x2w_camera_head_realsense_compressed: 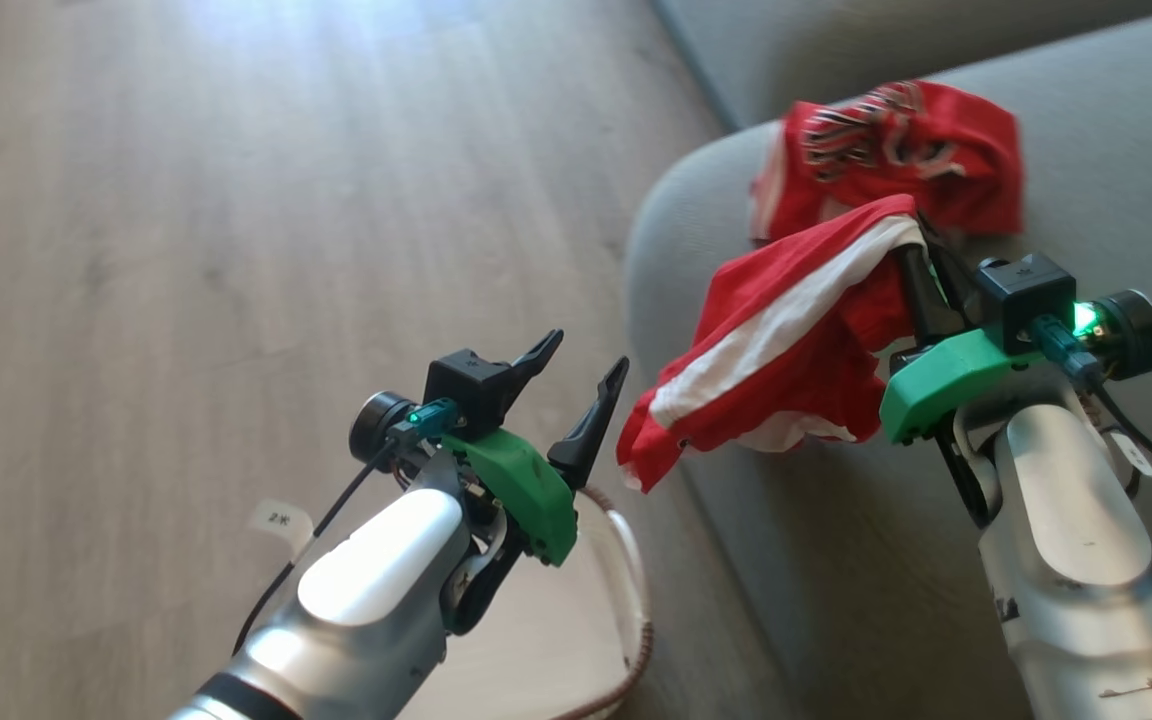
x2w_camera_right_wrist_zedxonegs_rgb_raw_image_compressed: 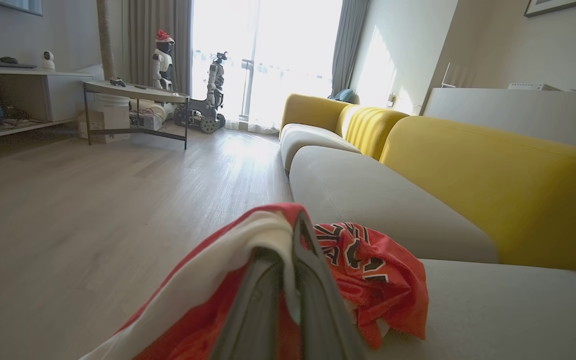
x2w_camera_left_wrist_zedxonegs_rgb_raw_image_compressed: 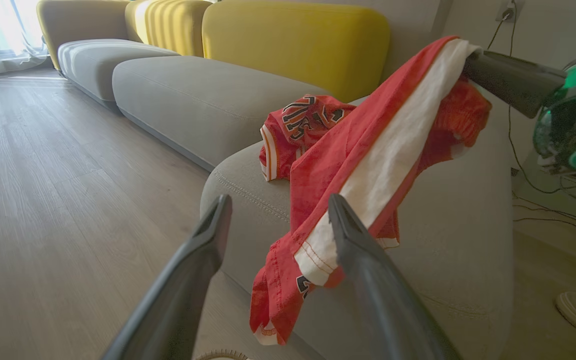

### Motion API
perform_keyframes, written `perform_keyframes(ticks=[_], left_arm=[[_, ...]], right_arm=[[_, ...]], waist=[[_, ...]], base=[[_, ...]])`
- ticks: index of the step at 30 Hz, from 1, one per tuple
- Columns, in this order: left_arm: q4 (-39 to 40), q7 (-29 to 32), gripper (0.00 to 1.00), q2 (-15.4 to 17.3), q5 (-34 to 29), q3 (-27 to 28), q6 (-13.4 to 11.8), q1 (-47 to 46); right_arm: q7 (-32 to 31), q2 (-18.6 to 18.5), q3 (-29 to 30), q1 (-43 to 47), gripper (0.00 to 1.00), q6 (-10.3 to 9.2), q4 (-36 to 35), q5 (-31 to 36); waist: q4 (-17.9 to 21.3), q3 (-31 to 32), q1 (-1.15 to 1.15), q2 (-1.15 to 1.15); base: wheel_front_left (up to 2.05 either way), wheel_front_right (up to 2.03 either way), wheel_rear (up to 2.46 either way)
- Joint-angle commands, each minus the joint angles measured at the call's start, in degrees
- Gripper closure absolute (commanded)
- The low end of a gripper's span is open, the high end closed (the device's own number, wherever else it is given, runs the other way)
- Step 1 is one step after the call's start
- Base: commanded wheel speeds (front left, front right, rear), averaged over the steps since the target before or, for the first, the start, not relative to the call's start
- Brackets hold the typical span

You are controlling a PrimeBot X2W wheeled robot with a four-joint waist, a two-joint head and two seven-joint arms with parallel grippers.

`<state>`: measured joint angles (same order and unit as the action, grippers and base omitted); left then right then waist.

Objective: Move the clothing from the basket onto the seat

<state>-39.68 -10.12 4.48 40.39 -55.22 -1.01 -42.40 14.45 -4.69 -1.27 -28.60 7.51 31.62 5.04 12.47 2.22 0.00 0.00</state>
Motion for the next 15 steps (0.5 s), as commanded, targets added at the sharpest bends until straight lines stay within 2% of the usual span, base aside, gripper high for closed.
perform_keyframes(ticks=[1, 9, 15], left_arm=[[1.61, -0.16, 0.0, 1.11, 0.59, 1.46, 0.03, -2.17], [1.29, -0.36, 0.0, 0.69, 0.97, 1.22, 0.03, -2.65], [1.19, -0.49, 0.0, 0.43, 0.78, 0.97, -0.1, -3.68]], right_arm=[[0.41, -0.06, -1.05, -2.81, 1.0, -0.02, -2.62, 0.37], [-0.48, -0.68, -2.61, -5.76, 1.0, -0.02, -3.62, -0.28], [-1.25, -1.75, -4.28, -8.69, 1.0, -0.02, -3.68, -1.09]], waist=[[4.89, -0.96, 0.0, 0.0], [11.83, -3.26, 0.0, 0.0], [13.7, -5.7, 0.0, 0.0]], base=[[0.0, 0.0, 0.0], [0.0, 0.0, 0.0], [0.0, 0.0, 0.0]])
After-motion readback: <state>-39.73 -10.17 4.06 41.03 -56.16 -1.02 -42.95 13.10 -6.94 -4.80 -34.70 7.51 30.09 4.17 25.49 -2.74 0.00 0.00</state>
